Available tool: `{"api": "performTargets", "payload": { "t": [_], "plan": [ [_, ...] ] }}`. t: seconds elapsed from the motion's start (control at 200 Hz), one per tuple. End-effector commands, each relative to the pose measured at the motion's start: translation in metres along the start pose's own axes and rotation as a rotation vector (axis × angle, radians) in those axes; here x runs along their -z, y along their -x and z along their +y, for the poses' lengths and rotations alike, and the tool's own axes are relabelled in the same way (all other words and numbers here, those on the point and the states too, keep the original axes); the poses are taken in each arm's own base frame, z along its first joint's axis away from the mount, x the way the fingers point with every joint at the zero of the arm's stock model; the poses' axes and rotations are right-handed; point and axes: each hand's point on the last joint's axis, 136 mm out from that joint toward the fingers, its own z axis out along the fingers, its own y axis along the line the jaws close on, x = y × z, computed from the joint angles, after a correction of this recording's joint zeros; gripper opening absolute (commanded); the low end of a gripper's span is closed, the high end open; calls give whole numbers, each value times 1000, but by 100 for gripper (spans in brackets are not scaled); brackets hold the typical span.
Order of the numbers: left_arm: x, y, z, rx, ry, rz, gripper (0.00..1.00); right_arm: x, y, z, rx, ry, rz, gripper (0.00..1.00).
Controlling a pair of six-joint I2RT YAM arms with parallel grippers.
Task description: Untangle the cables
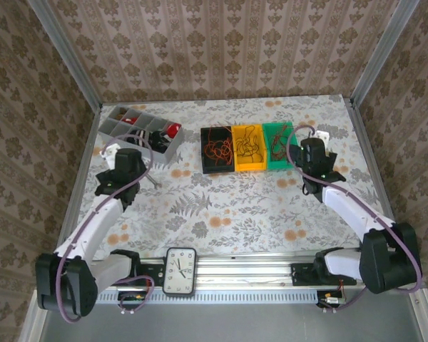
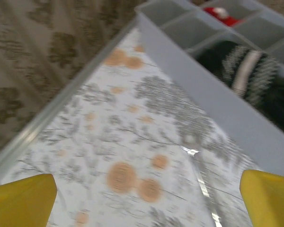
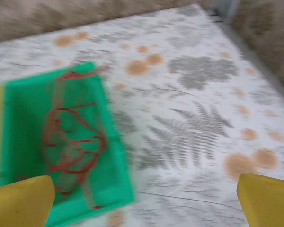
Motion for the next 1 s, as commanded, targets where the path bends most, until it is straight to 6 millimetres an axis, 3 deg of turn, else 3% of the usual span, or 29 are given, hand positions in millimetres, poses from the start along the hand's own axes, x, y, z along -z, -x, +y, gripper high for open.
{"api": "performTargets", "payload": {
  "t": [0.0, 0.08, 0.195, 0.305, 0.45, 0.485, 0.645, 0.79, 0.825, 0.875, 0.895, 0.995],
  "plan": [
    [-16, -5, 8, -126, 29, -25, 100, -15, 4, -15, 77, -117, -103, 100],
    [-29, -9, 8, -185, 55, -37, 100, -28, 2, -14, 64, -120, -154, 100],
    [-53, -20, 0, -260, 73, -20, 100, -51, -19, -8, 105, -103, -205, 100],
    [-71, -27, -25, -259, -40, -78, 100, -56, -23, 3, 116, -6, -146, 100],
    [-76, -14, -45, -251, -135, -167, 100, -55, -41, 7, 45, 217, -178, 100],
    [-81, -14, -44, -244, -137, -142, 100, -53, -35, 9, 45, 224, -233, 100],
    [-83, -16, -64, -303, -317, -135, 100, -54, -40, 10, 55, 229, -183, 100],
    [-89, -10, -56, -271, -342, -194, 100, -54, -39, 10, 55, 228, -187, 100],
    [-91, -12, -58, -274, -370, -252, 100, -54, -39, 10, 55, 231, -188, 100],
    [-87, -32, -67, -327, -418, -259, 100, -54, -39, 10, 55, 229, -188, 100],
    [-84, -22, -66, -322, -388, -331, 100, -53, -39, 11, 55, 231, -189, 100],
    [-82, -23, -54, -269, -358, -343, 100, -53, -39, 10, 58, 225, -193, 100]
  ]
}}
